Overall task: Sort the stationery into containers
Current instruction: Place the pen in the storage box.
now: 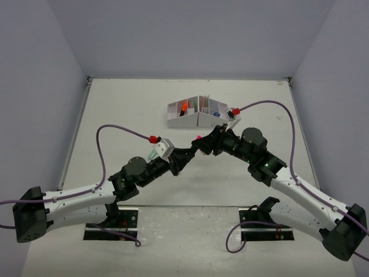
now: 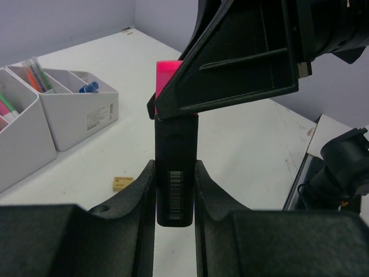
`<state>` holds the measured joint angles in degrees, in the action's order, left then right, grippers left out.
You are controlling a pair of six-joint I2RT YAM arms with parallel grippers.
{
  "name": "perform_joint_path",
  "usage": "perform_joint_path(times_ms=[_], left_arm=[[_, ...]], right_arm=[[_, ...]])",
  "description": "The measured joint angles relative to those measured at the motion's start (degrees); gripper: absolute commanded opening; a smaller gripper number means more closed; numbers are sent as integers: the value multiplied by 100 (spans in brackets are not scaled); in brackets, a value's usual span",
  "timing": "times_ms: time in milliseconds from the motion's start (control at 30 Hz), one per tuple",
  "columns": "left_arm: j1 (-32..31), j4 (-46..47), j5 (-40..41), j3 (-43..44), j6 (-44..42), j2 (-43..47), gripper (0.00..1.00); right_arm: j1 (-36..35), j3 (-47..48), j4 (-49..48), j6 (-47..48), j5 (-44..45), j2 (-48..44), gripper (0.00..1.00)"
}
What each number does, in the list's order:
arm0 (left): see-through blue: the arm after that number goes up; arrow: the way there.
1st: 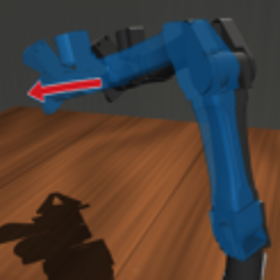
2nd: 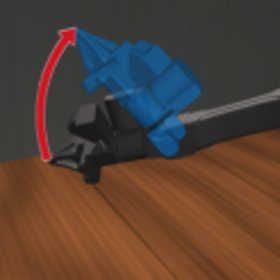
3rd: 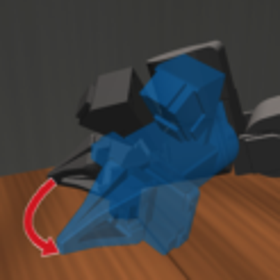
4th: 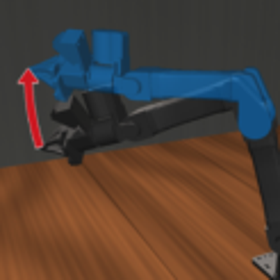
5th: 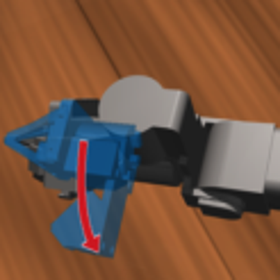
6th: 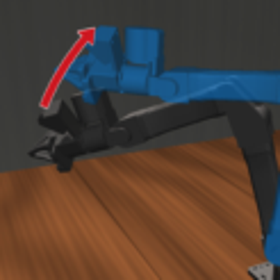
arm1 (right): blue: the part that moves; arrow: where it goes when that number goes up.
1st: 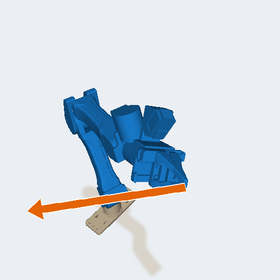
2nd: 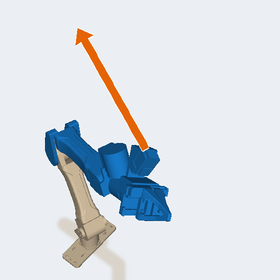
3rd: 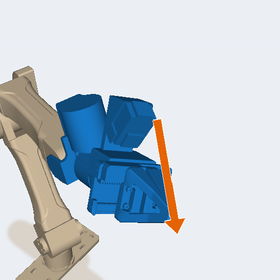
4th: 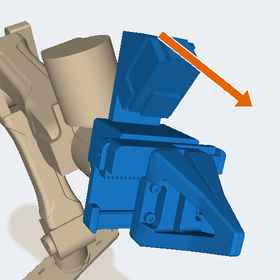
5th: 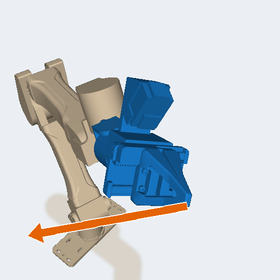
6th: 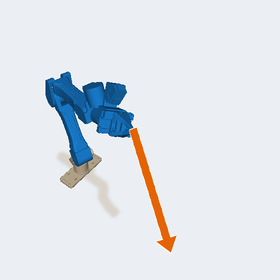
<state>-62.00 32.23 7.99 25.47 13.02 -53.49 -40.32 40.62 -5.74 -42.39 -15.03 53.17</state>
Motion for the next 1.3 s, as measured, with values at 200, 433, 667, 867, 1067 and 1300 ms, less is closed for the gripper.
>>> perform_joint_path(times_ms=[200,433,667,867,1067,1300], left_arm=[[28,-18,-70,0,-7,-128,7],[-9,-1340,908,769,417,-38,100],[-9,-4480,2743,2322,1929,751,100],[-7,-5707,3152,2352,2353,1718,100],[-7,-6192,3175,2269,2436,1694,100],[-7,-6324,3112,2131,2428,1567,100]], right_arm=[[-124,126,-125,-44,14,348,0],[-146,268,-17,209,583,436,0],[132,2040,245,1141,2001,1929,0],[184,4193,235,1808,2940,3995,0],[252,5302,704,2036,3306,5607,0],[269,5334,1074,2002,3362,6186,0]])
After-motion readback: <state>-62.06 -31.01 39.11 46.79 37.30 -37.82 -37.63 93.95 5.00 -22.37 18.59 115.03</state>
